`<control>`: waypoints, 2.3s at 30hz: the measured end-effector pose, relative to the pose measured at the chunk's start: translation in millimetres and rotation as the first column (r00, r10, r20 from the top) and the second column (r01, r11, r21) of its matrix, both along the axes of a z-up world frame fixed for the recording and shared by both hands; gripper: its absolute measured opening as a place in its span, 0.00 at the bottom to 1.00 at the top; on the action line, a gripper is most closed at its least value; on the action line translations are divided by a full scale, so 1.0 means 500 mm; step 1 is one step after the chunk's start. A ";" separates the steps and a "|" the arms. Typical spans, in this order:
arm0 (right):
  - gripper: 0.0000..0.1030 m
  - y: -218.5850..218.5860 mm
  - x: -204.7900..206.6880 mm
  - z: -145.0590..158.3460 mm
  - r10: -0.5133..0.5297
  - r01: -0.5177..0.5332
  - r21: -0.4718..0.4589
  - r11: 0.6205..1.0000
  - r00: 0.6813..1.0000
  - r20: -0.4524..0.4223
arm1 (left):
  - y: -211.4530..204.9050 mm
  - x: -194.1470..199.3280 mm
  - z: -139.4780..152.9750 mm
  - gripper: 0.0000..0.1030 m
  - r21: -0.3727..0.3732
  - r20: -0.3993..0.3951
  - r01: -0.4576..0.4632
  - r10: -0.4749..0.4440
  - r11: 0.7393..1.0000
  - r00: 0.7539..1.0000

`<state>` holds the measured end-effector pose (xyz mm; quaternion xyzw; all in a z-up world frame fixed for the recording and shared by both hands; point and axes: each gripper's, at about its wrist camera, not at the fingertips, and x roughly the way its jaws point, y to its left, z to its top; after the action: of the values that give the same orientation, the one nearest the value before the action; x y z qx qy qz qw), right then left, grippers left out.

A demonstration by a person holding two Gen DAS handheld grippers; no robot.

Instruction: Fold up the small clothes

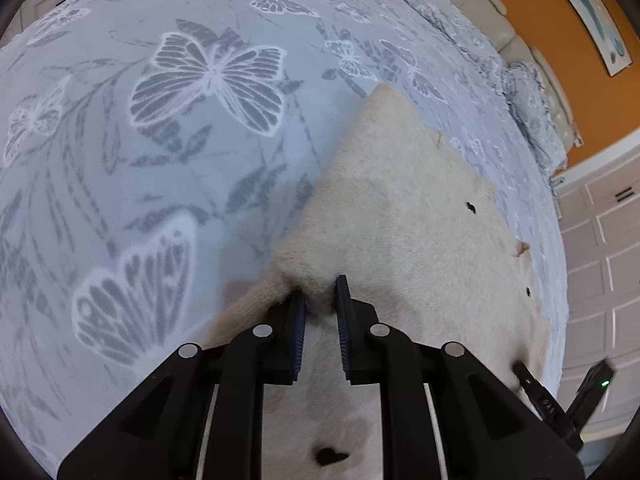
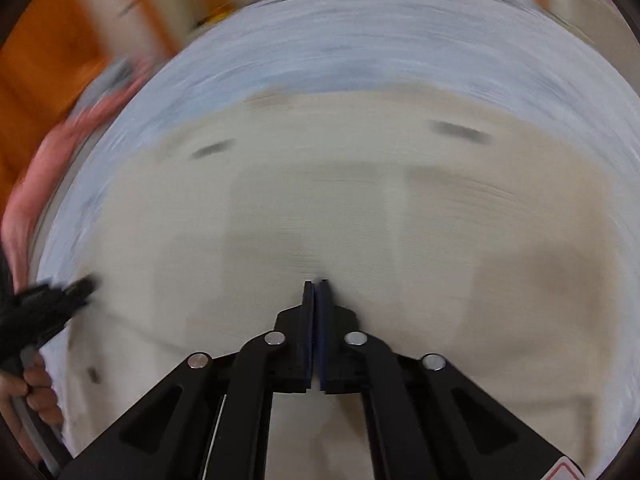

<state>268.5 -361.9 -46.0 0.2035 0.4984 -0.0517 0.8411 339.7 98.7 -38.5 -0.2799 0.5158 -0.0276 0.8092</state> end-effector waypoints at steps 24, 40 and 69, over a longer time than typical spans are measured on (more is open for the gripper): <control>0.63 0.131 -0.564 -0.009 -0.117 0.157 0.150 0.976 0.963 -0.243 | 0.087 -0.473 0.036 0.79 0.018 -0.180 0.012 -0.008 1.000 0.984; 0.09 0.154 -0.563 0.132 -0.161 0.155 0.218 0.964 0.987 0.012 | 0.045 -0.496 0.125 0.07 -0.107 -0.072 0.114 -0.122 0.988 0.990; 0.11 0.093 -0.730 0.402 -0.028 0.008 0.072 0.997 0.959 0.283 | 0.059 -0.599 0.369 0.08 0.096 0.098 0.315 -0.324 0.944 0.941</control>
<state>-96.6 -315.6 155.2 0.2428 0.3722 -0.0123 0.8958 40.2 128.2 146.1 -0.1586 0.5086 -0.1539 0.8321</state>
